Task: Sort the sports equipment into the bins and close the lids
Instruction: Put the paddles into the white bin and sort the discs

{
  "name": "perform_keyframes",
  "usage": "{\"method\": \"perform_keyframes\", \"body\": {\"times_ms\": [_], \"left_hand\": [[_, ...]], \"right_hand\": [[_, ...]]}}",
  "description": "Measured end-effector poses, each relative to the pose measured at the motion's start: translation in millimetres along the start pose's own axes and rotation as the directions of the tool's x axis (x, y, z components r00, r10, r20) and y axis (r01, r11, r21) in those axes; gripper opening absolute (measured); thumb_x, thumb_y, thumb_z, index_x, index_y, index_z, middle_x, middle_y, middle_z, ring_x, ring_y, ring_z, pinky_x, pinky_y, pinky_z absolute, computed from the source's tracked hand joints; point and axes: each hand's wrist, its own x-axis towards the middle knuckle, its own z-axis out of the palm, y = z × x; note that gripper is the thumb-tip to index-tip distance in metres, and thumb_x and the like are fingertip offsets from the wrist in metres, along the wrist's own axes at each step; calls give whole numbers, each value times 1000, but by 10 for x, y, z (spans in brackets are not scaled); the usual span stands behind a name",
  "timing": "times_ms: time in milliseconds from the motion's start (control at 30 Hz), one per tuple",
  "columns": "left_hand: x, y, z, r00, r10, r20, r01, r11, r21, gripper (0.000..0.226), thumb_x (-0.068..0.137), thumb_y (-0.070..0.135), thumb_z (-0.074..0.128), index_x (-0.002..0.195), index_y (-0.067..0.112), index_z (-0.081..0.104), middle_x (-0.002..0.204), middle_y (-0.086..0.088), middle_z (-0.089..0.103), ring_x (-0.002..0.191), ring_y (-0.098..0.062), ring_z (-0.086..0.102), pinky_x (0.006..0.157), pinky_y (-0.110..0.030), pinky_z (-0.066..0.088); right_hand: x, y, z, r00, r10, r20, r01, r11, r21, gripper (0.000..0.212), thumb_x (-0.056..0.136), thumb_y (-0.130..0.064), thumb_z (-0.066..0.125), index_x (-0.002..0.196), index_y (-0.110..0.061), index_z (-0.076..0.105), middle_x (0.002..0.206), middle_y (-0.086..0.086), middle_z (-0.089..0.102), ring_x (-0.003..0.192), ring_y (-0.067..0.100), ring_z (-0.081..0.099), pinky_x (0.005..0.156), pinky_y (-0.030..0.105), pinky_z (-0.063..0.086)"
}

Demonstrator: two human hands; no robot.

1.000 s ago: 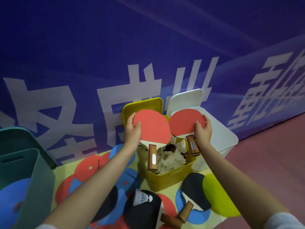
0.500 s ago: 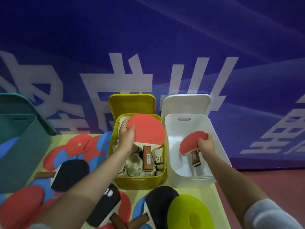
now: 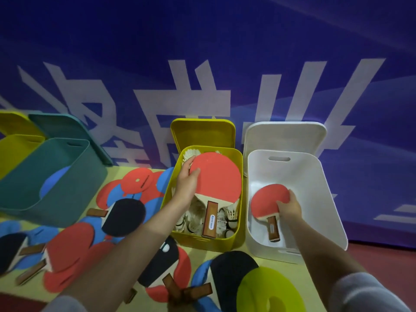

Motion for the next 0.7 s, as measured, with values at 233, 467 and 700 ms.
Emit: {"method": "perform_keyframes", "body": {"times_ms": [233, 467, 700], "left_hand": [[239, 55, 236, 997, 34, 72, -37, 998, 42, 36, 97, 14, 48, 128, 33, 51, 127, 0, 58, 113, -22, 58, 95, -45, 50], [519, 83, 510, 976, 58, 209, -65, 997, 30, 42, 97, 12, 48, 136, 27, 48, 133, 0, 54, 118, -21, 54, 101, -44, 46], [510, 81, 944, 965, 79, 250, -56, 994, -96, 42, 99, 16, 46, 138, 31, 44, 134, 2, 53, 117, -19, 55, 100, -44, 47]], "right_hand": [[178, 291, -70, 994, 105, -18, -106, 961, -256, 44, 88, -21, 52, 131, -23, 46, 110, 13, 63, 99, 37, 59, 89, 42, 49], [232, 319, -15, 965, 261, -33, -248, 860, -446, 55, 83, -40, 61, 127, -10, 47, 117, 16, 58, 105, 33, 57, 92, 37, 47], [-181, -680, -186, 986, -79, 149, -43, 736, 676, 43, 91, -52, 52, 122, -22, 55, 112, 10, 66, 90, 26, 68, 81, 41, 52]]}}
